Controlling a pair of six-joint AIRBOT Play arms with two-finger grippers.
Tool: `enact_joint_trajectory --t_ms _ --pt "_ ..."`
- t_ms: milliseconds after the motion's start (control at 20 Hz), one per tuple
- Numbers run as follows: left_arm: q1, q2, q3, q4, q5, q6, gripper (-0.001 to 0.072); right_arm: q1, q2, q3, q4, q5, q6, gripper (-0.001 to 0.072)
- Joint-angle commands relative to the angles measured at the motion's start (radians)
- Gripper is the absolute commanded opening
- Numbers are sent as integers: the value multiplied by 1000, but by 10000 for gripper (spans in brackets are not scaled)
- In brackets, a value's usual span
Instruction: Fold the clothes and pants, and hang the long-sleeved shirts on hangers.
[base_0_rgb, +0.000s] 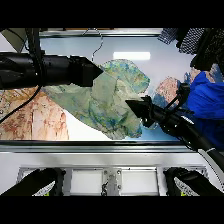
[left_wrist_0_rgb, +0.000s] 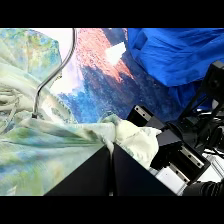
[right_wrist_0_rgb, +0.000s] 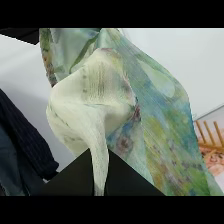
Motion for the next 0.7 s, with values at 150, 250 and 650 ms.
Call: enact_joint_trajectory --t_ms 150,250,650 --pt "-2 2 0 12 -5 3 563 6 -5 1 12 3 -11 7" --pt "-2 12 0 13 -6 3 563 6 -5 1 12 3 -11 7" --pt "-1 135 0 31 8 -1 562 -5 -5 4 33 3 -12 7"
